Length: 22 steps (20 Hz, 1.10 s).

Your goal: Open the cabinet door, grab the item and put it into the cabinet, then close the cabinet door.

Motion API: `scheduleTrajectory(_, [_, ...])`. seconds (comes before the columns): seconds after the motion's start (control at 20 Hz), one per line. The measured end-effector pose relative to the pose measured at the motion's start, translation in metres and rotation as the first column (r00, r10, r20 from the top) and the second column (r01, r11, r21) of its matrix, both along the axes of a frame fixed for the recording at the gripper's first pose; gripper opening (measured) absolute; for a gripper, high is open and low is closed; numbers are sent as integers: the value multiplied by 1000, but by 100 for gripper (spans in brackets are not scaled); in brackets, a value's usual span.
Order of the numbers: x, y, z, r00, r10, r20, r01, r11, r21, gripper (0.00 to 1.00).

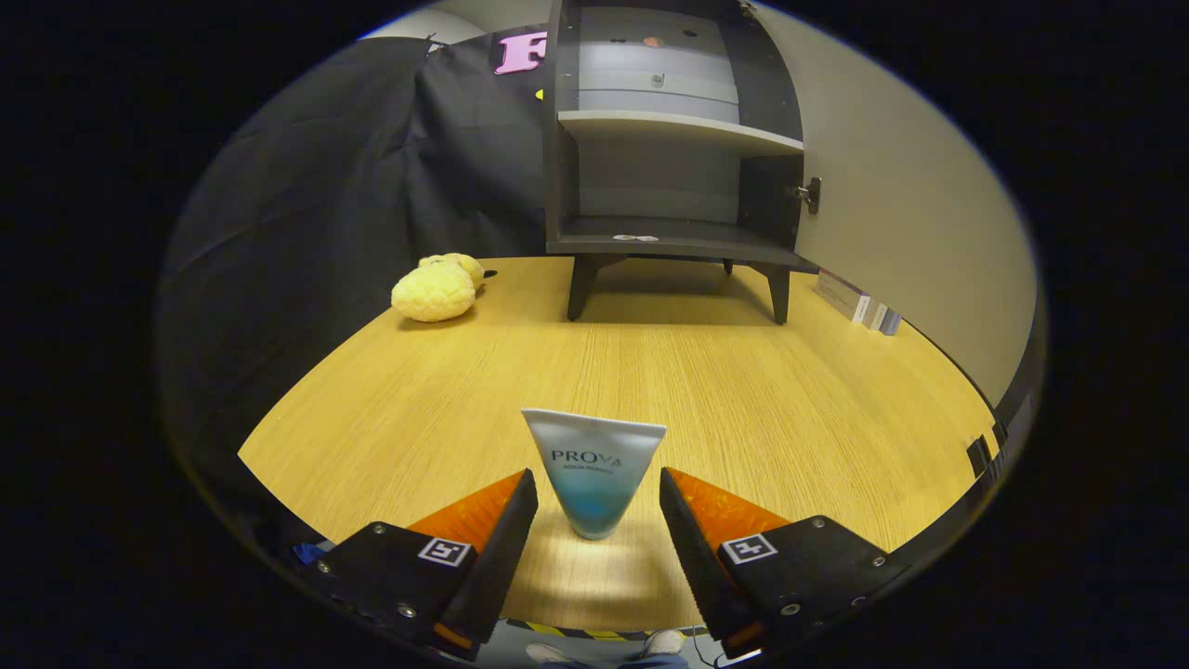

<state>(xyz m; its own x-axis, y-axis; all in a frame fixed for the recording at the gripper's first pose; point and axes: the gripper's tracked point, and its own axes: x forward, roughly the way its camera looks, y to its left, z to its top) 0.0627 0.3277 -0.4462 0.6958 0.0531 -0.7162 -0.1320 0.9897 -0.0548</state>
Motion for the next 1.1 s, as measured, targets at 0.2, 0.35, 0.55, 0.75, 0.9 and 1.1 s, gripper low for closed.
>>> scheduleTrajectory(0.2, [-2, 0, -11, 999, -13, -48, 15, 999, 42, 66])
scheduleTrajectory(0.35, [0, -1, -10, 998, -2, -60, 5, 999, 50, 49])
scheduleTrajectory(0.55, [12, -8, 2, 998, 15, -57, -12, 998, 55, 47])
scheduleTrajectory(0.75, [37, -17, 30, 999, 19, -40, -17, 998, 56, 47])
scheduleTrajectory(0.9, [64, -21, 59, 999, 28, -20, -27, 997, 73, 47])
scheduleTrajectory(1.1, [107, -27, 103, 998, 50, 39, -53, 996, 75, 47])
